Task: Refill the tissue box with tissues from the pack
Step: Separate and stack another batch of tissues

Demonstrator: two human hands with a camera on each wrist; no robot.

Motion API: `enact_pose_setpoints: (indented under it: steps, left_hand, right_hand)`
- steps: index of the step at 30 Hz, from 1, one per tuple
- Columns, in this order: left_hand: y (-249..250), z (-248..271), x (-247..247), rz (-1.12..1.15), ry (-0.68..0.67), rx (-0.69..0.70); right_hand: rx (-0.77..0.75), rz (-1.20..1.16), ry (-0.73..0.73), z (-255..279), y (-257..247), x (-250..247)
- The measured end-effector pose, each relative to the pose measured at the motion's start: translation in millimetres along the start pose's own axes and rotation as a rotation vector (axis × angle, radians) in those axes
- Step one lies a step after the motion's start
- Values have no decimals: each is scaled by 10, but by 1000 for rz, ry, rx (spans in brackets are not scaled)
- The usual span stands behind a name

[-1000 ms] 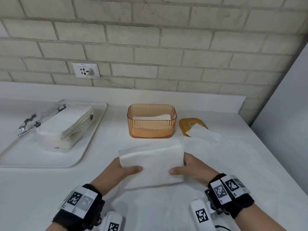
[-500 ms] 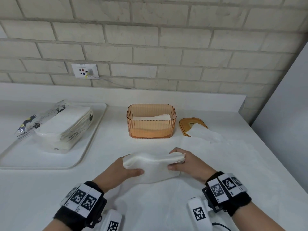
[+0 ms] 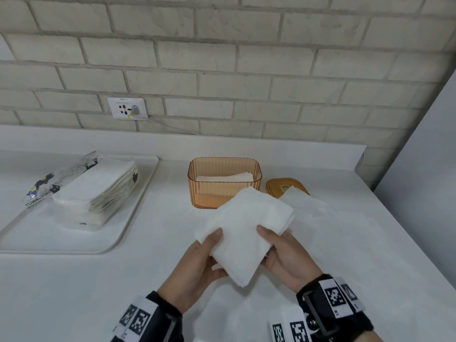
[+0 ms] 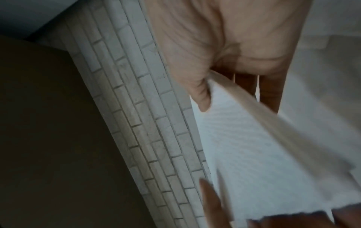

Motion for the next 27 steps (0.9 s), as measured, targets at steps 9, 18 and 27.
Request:
enact_pose_setpoints:
  steps: [9, 18, 27]
  left_hand:
    - [393, -127, -109, -478, 42, 175]
    - [699, -45, 88, -661, 28, 330]
    - [795, 60, 388, -498, -87, 142]
  right_hand:
    - [71, 71, -14, 51, -41, -152]
    - [86, -113, -79, 115, 57, -109]
    - [116, -324, -133, 34, 238, -6]
Point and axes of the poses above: each hand's wrist, its own z-axis away from the middle knuckle, its own x-axis out of the palm, y = z × x, the point moved 7 cm from there along -z, towards the middle knuckle, and after that the axes turned 10 degrees about x, right-handed, at the moved point
